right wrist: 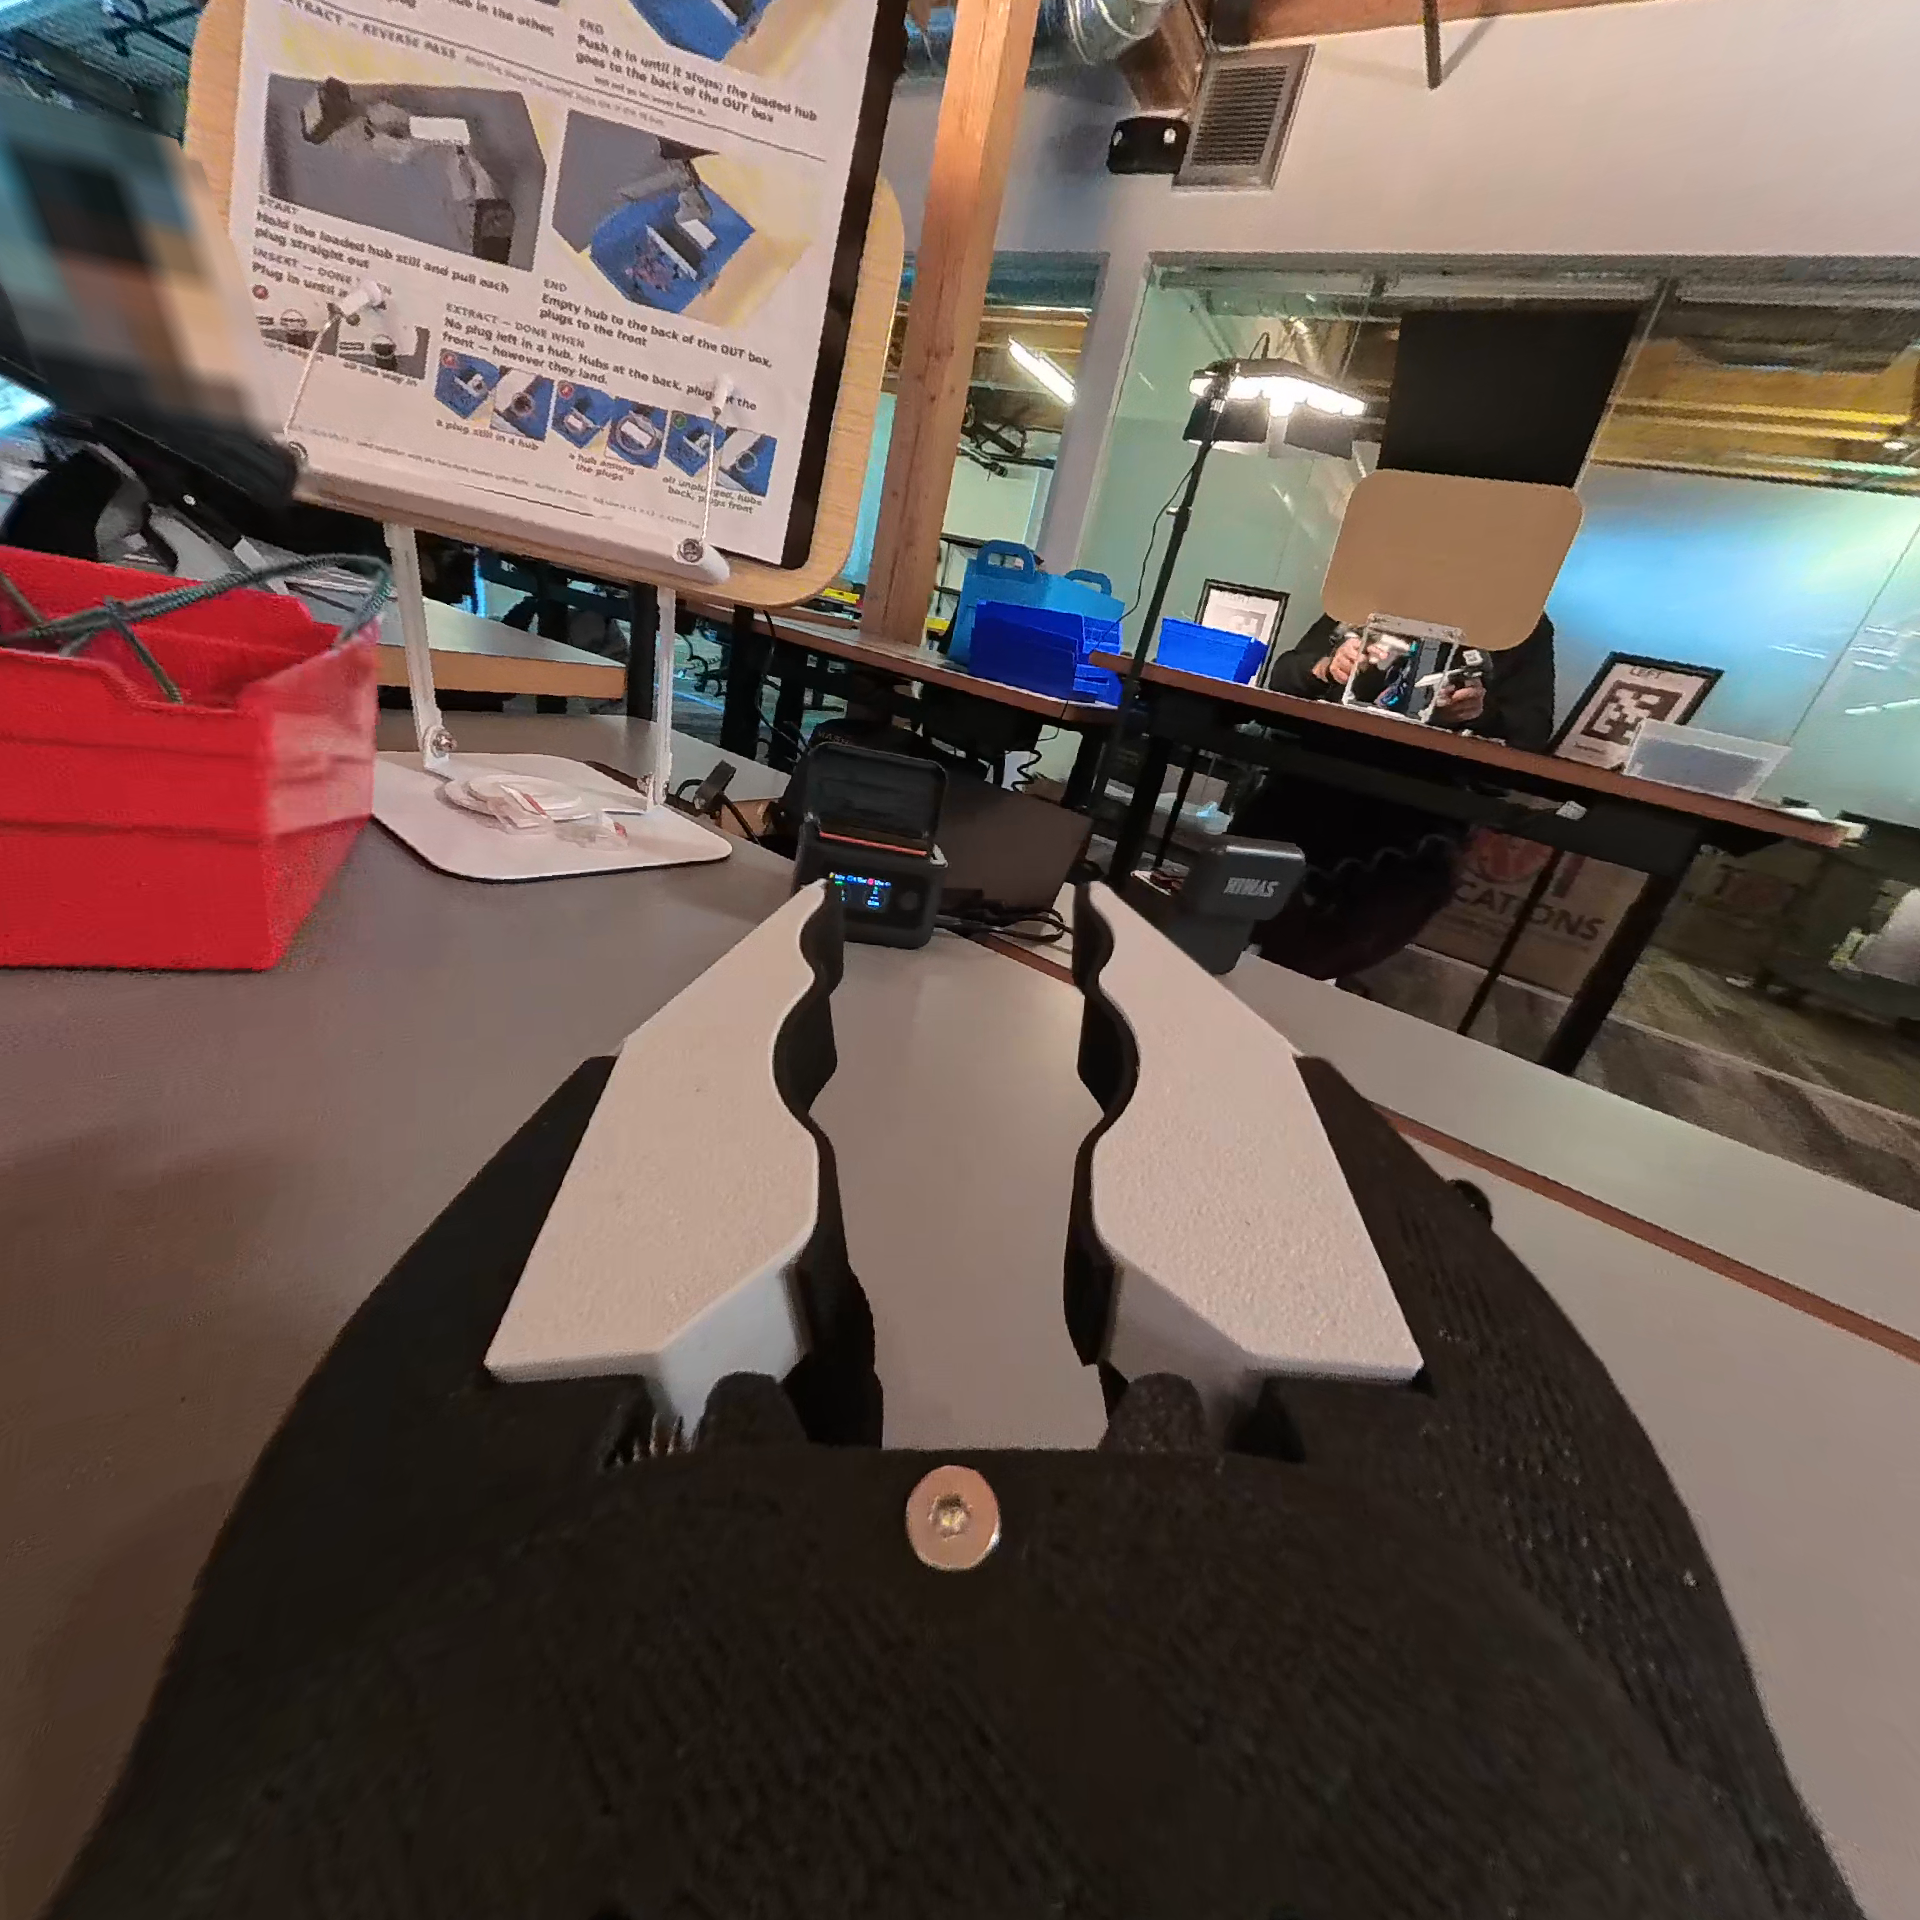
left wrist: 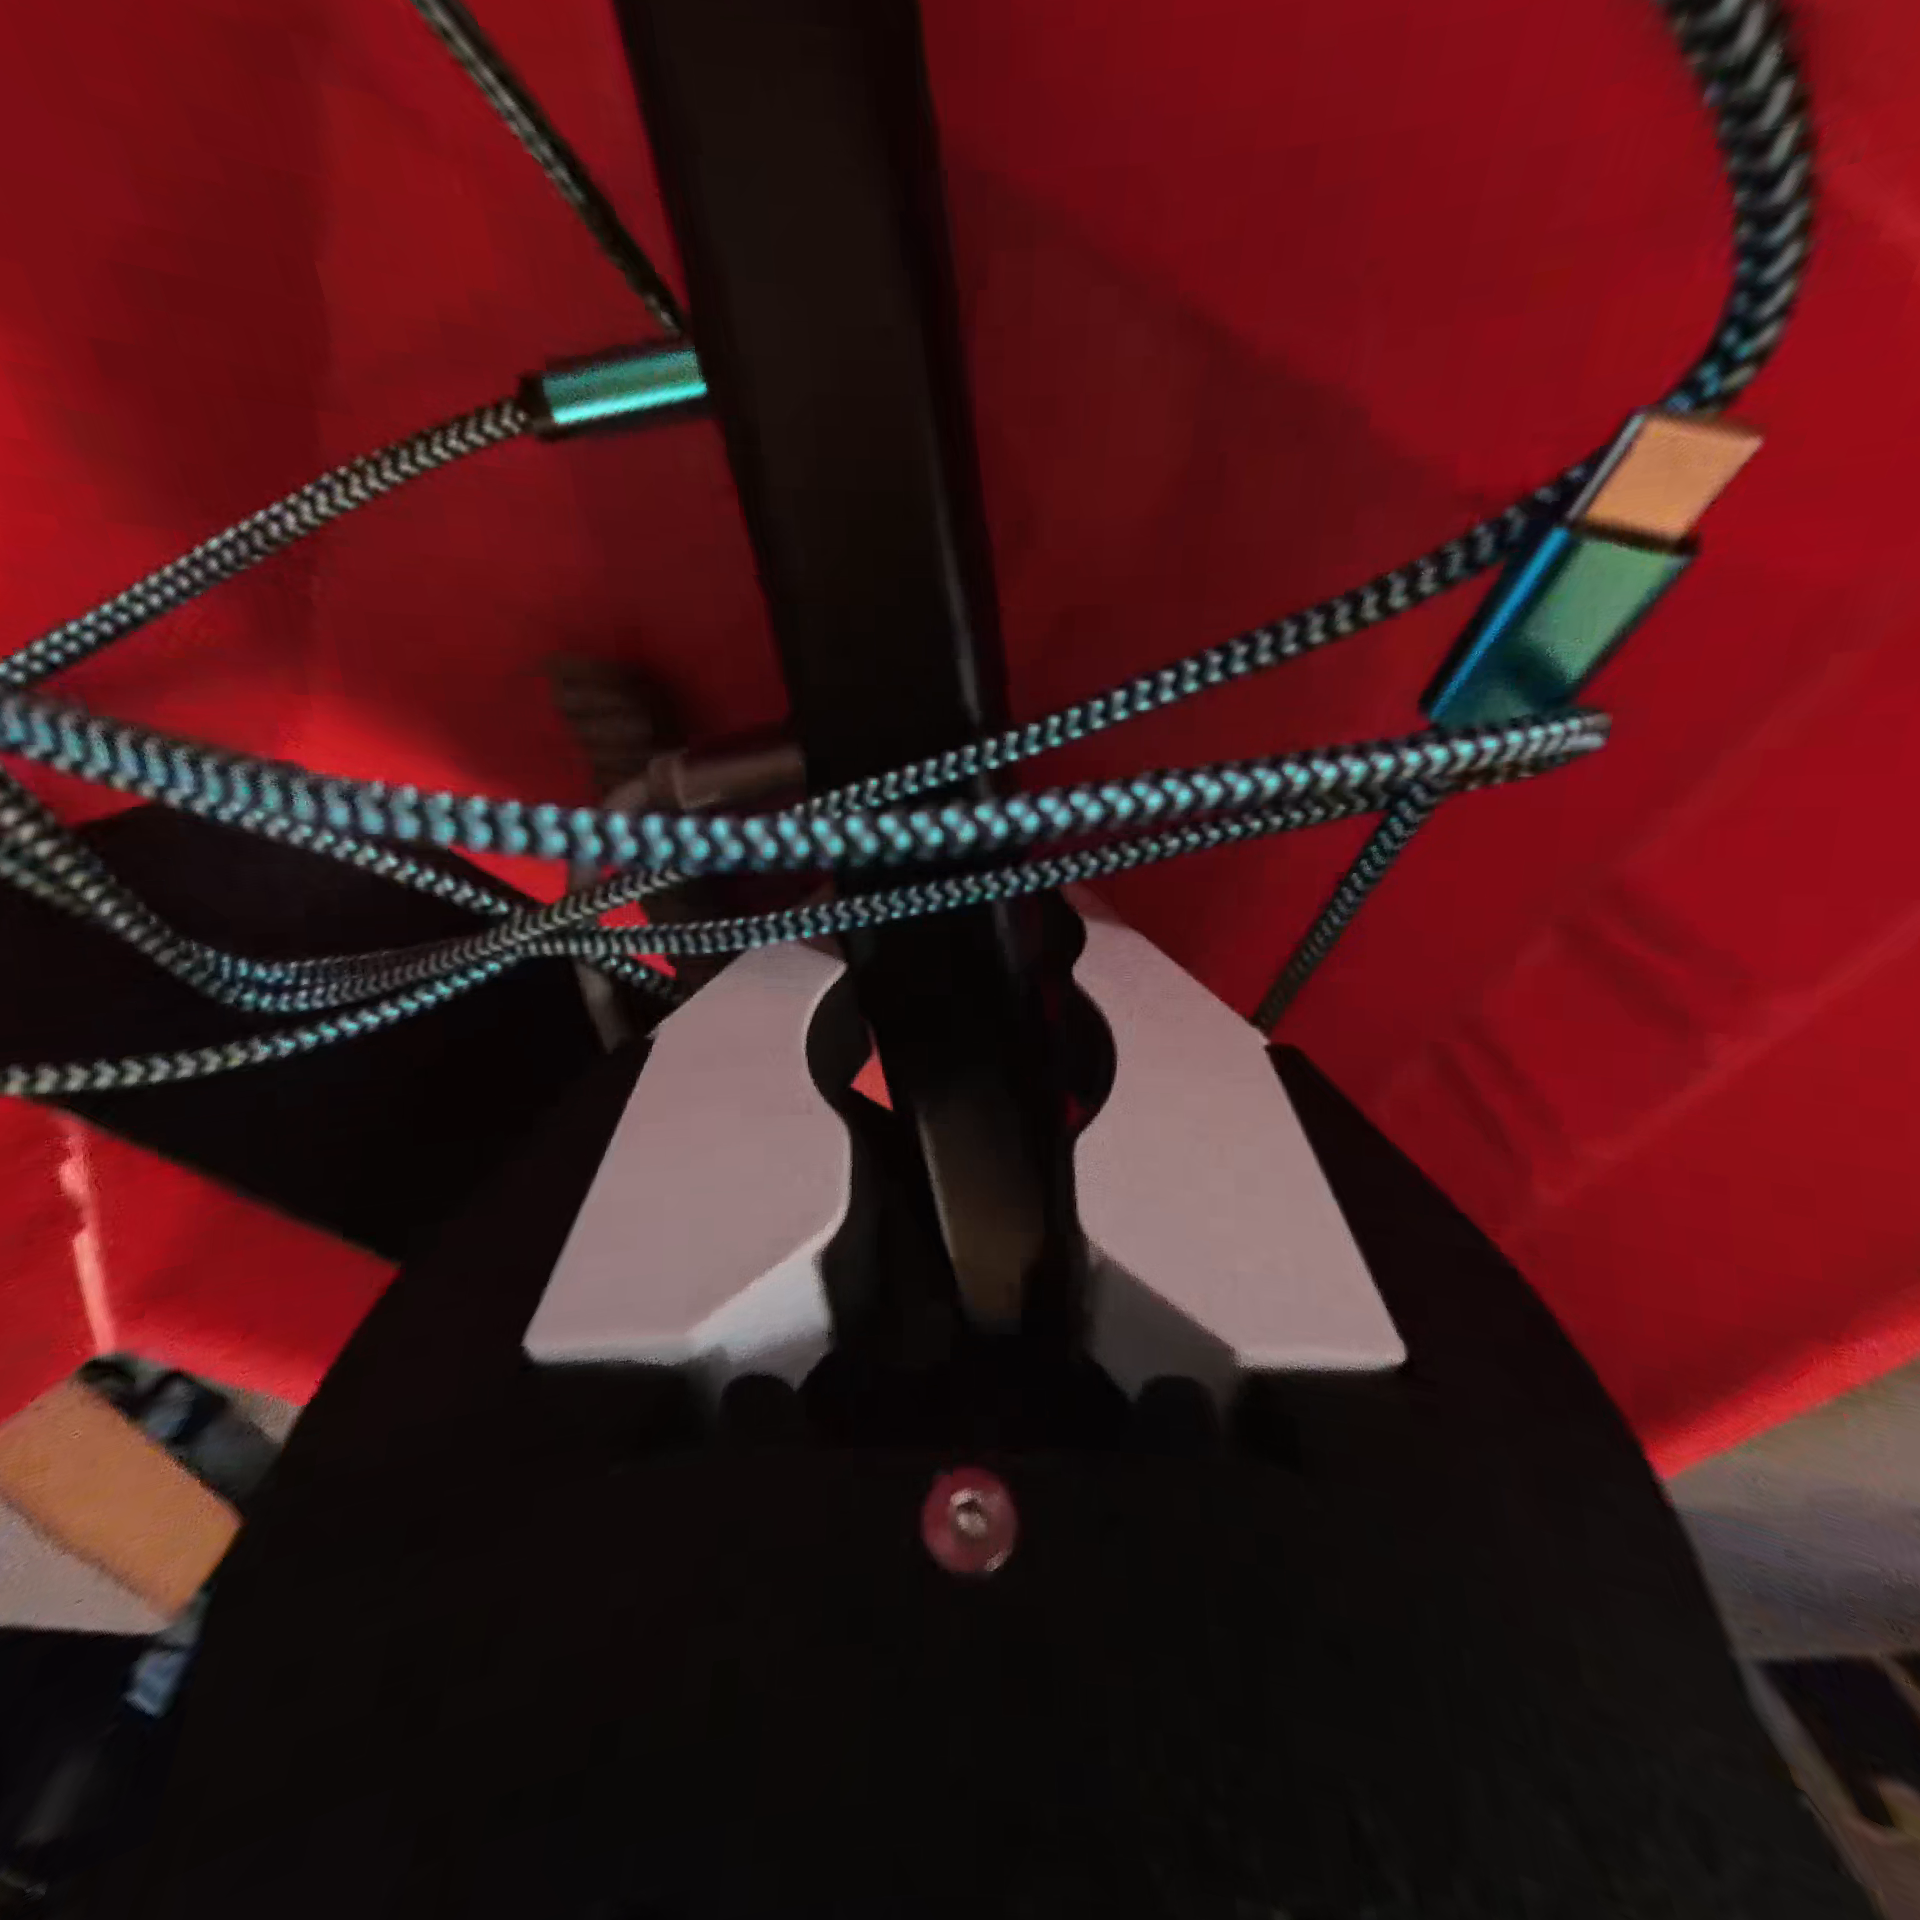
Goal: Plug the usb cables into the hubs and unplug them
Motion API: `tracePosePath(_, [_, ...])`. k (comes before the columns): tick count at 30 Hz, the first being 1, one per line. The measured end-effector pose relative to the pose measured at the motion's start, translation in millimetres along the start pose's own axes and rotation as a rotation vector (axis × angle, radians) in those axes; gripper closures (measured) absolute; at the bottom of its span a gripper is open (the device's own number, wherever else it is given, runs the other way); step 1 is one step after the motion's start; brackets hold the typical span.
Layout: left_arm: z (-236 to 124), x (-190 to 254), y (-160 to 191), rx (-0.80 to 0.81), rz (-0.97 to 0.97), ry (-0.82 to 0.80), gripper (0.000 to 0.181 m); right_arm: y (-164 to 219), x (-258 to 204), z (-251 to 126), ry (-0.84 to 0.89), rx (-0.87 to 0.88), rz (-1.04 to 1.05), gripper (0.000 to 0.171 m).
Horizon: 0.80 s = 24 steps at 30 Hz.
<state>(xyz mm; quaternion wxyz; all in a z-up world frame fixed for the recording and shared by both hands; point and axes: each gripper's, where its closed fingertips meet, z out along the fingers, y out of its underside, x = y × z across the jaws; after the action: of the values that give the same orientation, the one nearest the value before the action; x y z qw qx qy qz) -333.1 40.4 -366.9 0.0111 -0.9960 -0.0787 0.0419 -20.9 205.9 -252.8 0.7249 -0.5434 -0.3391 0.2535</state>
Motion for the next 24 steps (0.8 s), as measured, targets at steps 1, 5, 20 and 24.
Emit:
tracePosePath(1, [-5, -5, -1, 0.040, 0.018, -0.025, 0.152, 0, 0, 0, -0.003, 0.003, 0.004, 0.129])
tracePosePath(5, [-51, -20, -8, 0.264, 0.046, -0.092, 0.154, 1, -4, 2, -0.018, -0.005, -0.006, 0.131])
tracePosePath(20, [-379, 14, -41, 0.900, 0.349, -0.587, 0.156, 1, 6, 2, 0.011, 0.002, 0.044, 0.134])
tracePosePath(24, [-454, 47, -50, 1.024, 0.430, -0.695, 0.156, -2, 13, 0, 0.034, 0.017, 0.056, 0.134])
